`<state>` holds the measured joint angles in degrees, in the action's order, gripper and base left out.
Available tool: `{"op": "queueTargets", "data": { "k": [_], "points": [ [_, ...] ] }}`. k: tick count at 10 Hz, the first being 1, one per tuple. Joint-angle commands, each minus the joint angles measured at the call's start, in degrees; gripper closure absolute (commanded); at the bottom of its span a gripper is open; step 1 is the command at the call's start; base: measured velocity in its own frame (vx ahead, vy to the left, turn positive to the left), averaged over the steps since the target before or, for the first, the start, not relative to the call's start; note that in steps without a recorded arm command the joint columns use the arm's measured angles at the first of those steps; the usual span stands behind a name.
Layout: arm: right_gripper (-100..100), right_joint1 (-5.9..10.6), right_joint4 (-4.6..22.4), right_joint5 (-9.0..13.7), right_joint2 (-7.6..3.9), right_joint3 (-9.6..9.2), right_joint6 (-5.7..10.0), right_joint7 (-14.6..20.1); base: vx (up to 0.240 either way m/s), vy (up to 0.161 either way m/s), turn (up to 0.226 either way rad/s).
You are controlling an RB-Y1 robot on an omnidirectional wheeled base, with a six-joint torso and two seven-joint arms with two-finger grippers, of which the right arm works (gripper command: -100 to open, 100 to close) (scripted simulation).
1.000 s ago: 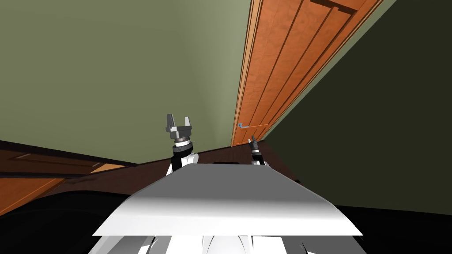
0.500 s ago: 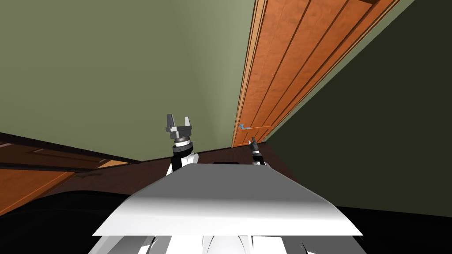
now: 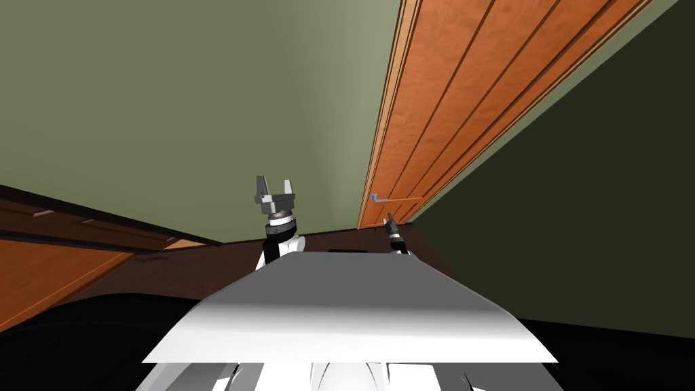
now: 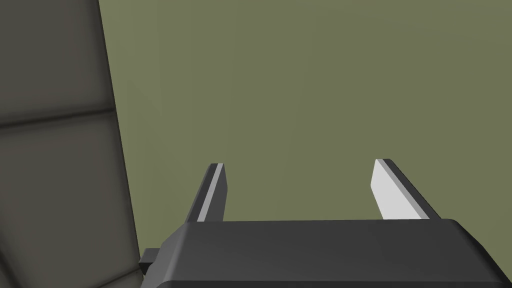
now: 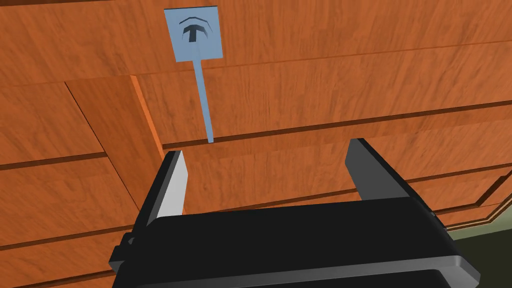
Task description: Pull the door open
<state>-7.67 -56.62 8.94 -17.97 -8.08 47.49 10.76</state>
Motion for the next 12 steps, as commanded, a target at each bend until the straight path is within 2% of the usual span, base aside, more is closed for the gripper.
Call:
{"op": "queueTargets", "data": {
  "k": [1, 4, 5, 8, 9, 10, 12],
  "points": [
    [-100, 0.73, 2.6, 0.1, -0.55, -0.37, 0.77, 0.7, 0.083, -0.034, 0.131],
    [-100, 2.12, 7.2, 0.3, -1.54, -0.94, 2.15, 1.8, 0.078, -0.049, 0.093],
    [-100, 2.82, 9.5, 0.3, -2.03, -1.23, 2.84, 2.4, 0.089, -0.057, 0.122],
    [-100, 3.82, 12.8, 0.5, -2.74, -1.64, 3.82, 3.2, 0.069, -0.046, 0.089],
    [-100, 3.35, 11.4, 0.5, -2.63, -1.53, 3.27, 3.0, 0.027, -0.018, 0.010],
    [-100, 4.67, 13.9, 0.6, -2.59, -0.10, 3.70, 3.1, 0.051, 0.013, 0.200],
    [-100, 5.24, 14.9, 0.7, -2.56, 0.54, 3.90, 3.2, 0.065, 0.010, 0.113]
  ]
}}
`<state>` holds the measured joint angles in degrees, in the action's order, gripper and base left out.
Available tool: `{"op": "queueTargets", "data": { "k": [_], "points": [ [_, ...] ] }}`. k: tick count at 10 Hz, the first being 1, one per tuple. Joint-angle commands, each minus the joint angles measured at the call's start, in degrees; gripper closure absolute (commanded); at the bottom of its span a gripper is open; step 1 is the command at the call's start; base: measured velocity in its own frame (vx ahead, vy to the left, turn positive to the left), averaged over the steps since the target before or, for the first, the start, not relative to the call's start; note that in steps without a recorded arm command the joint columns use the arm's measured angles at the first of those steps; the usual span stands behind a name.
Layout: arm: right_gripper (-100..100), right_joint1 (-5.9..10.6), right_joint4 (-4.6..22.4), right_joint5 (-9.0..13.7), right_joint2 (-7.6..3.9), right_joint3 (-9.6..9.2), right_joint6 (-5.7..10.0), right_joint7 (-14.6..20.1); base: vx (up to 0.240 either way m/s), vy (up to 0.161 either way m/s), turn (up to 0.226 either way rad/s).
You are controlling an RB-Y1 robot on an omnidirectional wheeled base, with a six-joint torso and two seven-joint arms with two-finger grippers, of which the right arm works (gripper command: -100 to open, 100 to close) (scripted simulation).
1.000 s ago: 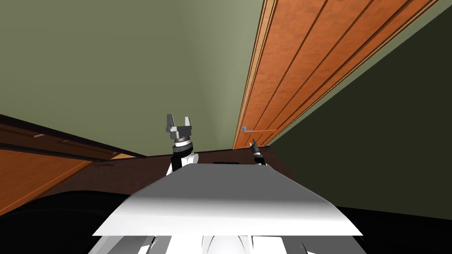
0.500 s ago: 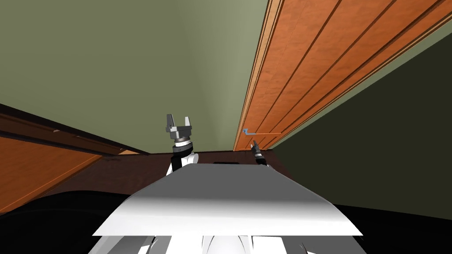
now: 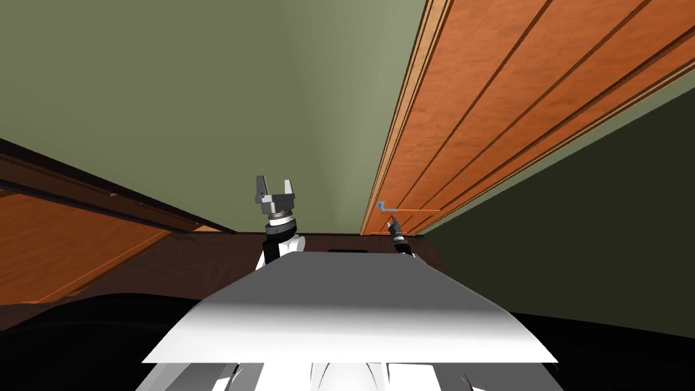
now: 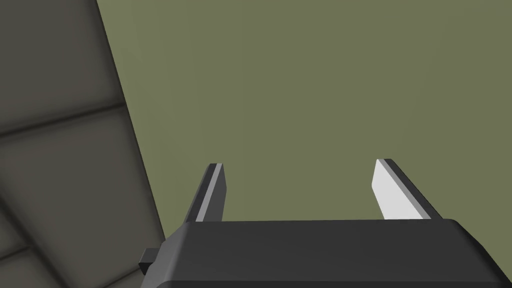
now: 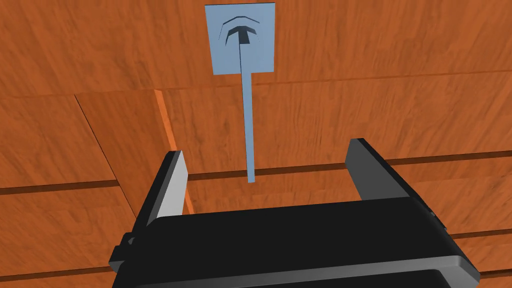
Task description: Pull the door open
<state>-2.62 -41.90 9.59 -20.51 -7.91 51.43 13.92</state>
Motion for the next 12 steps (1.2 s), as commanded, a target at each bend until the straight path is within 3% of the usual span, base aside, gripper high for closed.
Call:
{"op": "queueTargets", "data": {
  "k": [1, 3, 4, 7, 11, 12],
  "points": [
    [-100, 1.51, 2.6, 0.2, 0.06, 1.82, 0.43, 0.1, 0.094, 0.002, 0.266],
    [-100, 2.21, 3.9, 0.3, 0.11, 2.59, 0.67, 0.2, 0.092, -0.004, 0.135],
    [-100, 3.59, 6.5, 0.5, 0.19, 4.11, 1.16, 0.3, 0.095, -0.001, 0.177],
    [-100, 4.23, 7.7, 0.6, 0.23, 4.82, 1.39, 0.3, 0.052, -0.017, 0.087],
    [-100, 6.11, 11.1, 0.8, 0.34, 6.89, 2.05, 0.5, 0.048, -0.019, 0.100],
    [-100, 6.03, 10.9, 0.8, 0.26, 6.58, 1.96, 0.5, 0.019, -0.018, 0.018]
  ]
}}
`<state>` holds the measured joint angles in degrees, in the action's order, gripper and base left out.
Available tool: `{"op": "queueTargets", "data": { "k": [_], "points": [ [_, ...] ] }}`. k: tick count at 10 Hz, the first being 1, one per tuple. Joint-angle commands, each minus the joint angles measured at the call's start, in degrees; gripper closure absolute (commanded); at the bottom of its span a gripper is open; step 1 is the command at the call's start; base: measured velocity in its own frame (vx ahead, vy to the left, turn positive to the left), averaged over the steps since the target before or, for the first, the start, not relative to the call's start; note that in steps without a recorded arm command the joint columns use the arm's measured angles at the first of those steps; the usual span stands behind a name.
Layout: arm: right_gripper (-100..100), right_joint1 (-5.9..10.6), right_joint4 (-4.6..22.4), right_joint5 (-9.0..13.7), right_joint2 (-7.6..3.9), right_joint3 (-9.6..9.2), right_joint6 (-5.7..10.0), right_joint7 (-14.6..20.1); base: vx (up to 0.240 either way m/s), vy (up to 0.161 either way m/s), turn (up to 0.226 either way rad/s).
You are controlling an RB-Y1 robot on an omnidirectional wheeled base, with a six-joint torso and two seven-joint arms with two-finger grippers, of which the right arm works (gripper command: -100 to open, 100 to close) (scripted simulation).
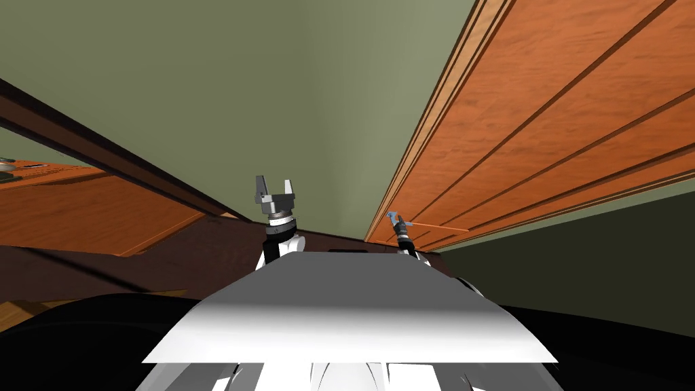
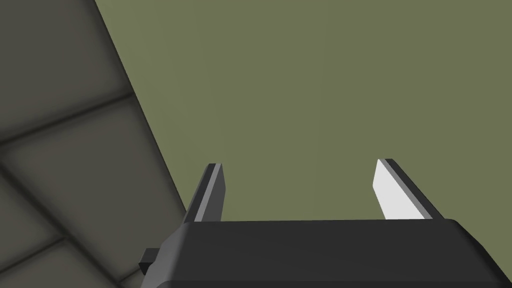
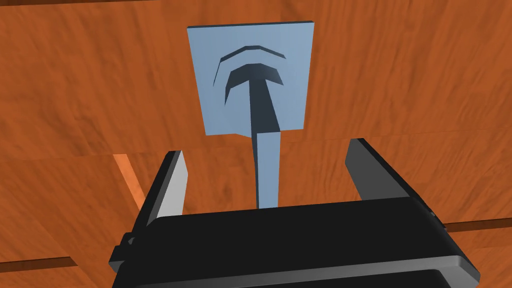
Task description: Pull the door open
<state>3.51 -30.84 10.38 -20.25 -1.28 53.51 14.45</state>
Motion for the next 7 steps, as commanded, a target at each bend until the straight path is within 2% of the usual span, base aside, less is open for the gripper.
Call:
{"op": "queueTargets", "data": {
  "k": [1, 6, 7],
  "points": [
    [100, -0.10, -0.2, 0.0, 0.00, -0.05, -0.12, 0.0, -0.001, 0.003, -0.015],
    [100, -0.10, -0.2, 0.0, 0.00, -0.05, -0.12, 0.0, -0.001, 0.001, -0.002],
    [100, -0.69, -0.2, -0.3, -0.61, -0.62, 0.57, 0.7, -0.115, -0.017, 0.100]
  ]
}}
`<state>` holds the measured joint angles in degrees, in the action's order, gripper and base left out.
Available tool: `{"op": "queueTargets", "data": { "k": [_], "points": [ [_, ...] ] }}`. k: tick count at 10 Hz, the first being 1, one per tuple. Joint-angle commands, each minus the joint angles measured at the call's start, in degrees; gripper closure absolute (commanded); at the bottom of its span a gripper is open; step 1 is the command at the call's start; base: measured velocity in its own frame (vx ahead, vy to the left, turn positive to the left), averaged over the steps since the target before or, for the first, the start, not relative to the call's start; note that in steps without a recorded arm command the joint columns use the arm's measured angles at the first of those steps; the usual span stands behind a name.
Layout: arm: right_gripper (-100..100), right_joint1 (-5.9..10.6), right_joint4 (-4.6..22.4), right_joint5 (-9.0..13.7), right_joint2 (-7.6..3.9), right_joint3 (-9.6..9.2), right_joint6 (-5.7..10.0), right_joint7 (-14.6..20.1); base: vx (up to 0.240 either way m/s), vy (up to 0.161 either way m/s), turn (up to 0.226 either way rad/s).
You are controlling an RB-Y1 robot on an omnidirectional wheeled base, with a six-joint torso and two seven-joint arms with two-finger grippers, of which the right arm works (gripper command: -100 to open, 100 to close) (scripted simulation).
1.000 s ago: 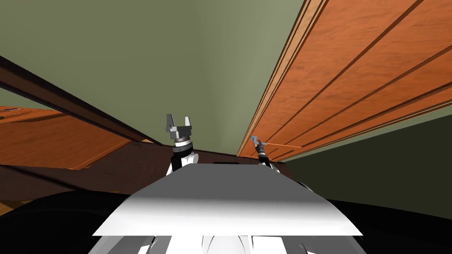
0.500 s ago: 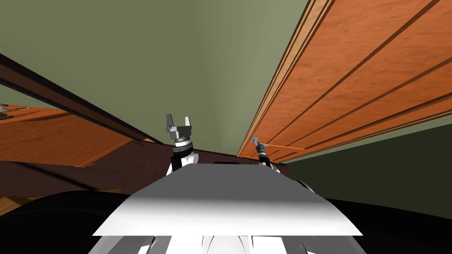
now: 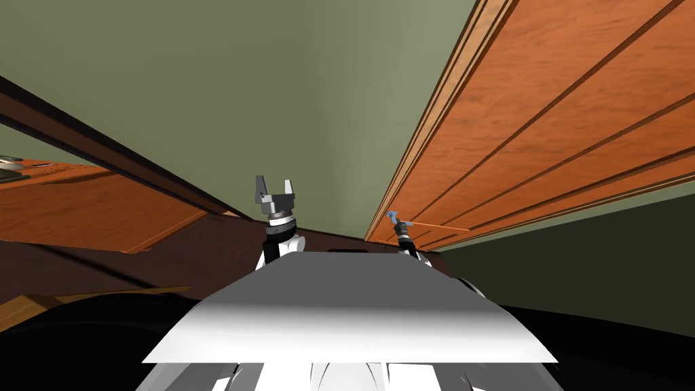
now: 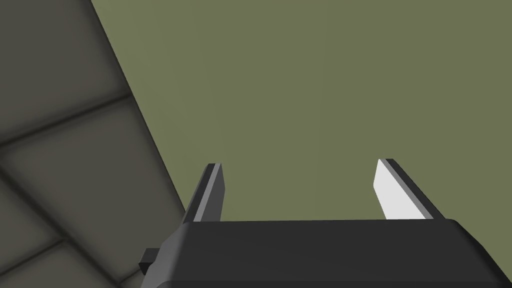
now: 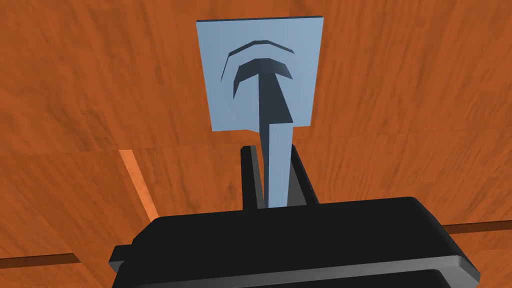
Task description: Pull the door open
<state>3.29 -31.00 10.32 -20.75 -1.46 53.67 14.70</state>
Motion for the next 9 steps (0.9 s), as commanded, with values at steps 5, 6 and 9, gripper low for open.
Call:
{"op": "queueTargets", "data": {
  "k": [5, 6, 9],
  "points": [
    [100, -2.61, -0.2, -1.4, -2.19, -2.76, 3.40, 3.4, -0.194, -0.050, 0.114],
    [100, -3.41, -0.3, -1.8, -2.97, -3.63, 4.54, 4.5, -0.188, -0.060, 0.170],
    [100, -4.16, -0.4, -2.2, -3.71, -4.45, 5.62, 5.5, -0.127, -0.036, 0.057]
  ]
}}
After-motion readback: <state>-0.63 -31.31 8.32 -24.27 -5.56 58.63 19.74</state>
